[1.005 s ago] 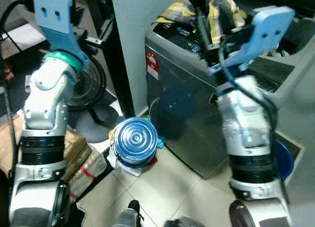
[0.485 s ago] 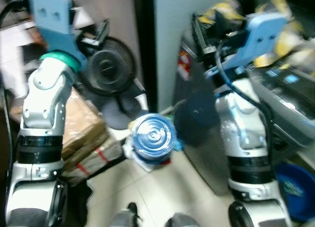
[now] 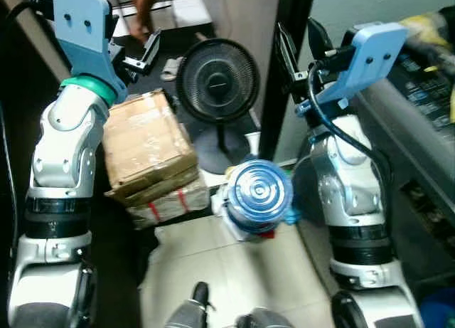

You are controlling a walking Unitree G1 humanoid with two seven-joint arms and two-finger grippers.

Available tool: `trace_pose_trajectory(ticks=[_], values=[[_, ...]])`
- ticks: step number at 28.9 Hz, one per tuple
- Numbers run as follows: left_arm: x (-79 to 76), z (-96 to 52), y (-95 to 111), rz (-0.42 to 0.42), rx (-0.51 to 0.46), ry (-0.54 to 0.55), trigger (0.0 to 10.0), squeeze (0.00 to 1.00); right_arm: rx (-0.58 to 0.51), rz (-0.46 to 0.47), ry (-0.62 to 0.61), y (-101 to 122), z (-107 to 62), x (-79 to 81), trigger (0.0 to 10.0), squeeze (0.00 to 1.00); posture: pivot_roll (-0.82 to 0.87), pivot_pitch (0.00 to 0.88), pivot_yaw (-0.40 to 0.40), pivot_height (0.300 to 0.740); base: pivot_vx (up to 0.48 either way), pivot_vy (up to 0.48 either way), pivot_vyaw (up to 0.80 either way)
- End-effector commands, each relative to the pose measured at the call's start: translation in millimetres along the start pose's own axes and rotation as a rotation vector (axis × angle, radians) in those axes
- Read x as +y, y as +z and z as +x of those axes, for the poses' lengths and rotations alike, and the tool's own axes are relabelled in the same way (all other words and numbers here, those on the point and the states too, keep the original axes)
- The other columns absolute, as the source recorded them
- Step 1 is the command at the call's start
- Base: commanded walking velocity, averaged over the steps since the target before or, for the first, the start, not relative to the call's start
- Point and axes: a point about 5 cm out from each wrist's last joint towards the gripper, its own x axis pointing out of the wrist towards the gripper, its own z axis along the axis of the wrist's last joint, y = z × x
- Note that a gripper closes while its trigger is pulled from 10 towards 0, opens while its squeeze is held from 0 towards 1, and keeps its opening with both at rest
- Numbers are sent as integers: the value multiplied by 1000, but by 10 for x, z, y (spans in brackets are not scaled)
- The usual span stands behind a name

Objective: Clothes washing

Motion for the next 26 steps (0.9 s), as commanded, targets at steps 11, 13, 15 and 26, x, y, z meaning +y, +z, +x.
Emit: trace_pose_trajectory(ticks=[11,13,15,26], values=[[44,-70,-132,14,42,14,10000,0,5,10,10,-30,-8,36,10000,0,52,58,84,740,0,0,736],[46,-73,-147,15,46,15,10000,0,7,10,10,-35,-9,34,10000,0,52,61,83,740,0,0,734],[46,-75,-153,15,47,16,10000,0,8,10,11,-38,-10,33,10000,0,52,62,84,740,0,0,731],[50,-125,-327,-2,95,28,10000,0,104,46,-57,-316,-144,-28,10000,0,52,71,84,740,0,0,189]])
